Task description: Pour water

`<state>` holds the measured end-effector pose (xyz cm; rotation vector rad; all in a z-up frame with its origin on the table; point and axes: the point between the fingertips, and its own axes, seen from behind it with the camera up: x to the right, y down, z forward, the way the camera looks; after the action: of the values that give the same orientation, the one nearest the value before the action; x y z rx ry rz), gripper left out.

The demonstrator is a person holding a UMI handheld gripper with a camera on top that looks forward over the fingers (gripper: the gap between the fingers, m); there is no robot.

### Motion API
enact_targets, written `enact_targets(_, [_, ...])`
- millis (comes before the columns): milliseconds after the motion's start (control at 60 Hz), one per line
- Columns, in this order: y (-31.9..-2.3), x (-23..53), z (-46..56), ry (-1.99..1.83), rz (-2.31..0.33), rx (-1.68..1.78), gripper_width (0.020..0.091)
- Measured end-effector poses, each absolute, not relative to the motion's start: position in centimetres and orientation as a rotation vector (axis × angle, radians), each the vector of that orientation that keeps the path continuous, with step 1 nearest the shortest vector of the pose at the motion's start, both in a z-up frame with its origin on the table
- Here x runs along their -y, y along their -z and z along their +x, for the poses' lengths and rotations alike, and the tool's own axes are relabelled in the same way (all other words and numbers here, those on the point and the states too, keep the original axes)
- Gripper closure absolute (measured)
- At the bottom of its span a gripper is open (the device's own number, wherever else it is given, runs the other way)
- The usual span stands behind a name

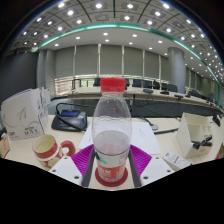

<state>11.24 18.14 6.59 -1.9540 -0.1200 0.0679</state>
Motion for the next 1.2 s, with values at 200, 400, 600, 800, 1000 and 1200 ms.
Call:
enact_targets(200, [-9.4,-13.6,12.2,-0.012,-2.033,0.075,0.0238])
enact_targets(400, [-14.4,-2.4,10.5,0.015,-2.166,0.016,0.0248])
enact_targets(600, [-17.1,10.3,7.1,0.009,-2.301,-0.041,0.0242])
enact_targets(800, [-18.6,17.3,4.9,0.021,-2.307,-0.066,0.0243])
enact_targets(1000, [-19.5,19.4,3.8,0.061,-2.264,-0.023,0.0241])
enact_targets(1200, [-20.0,19.5,2.6,0.075,-2.230,0.008,0.0241])
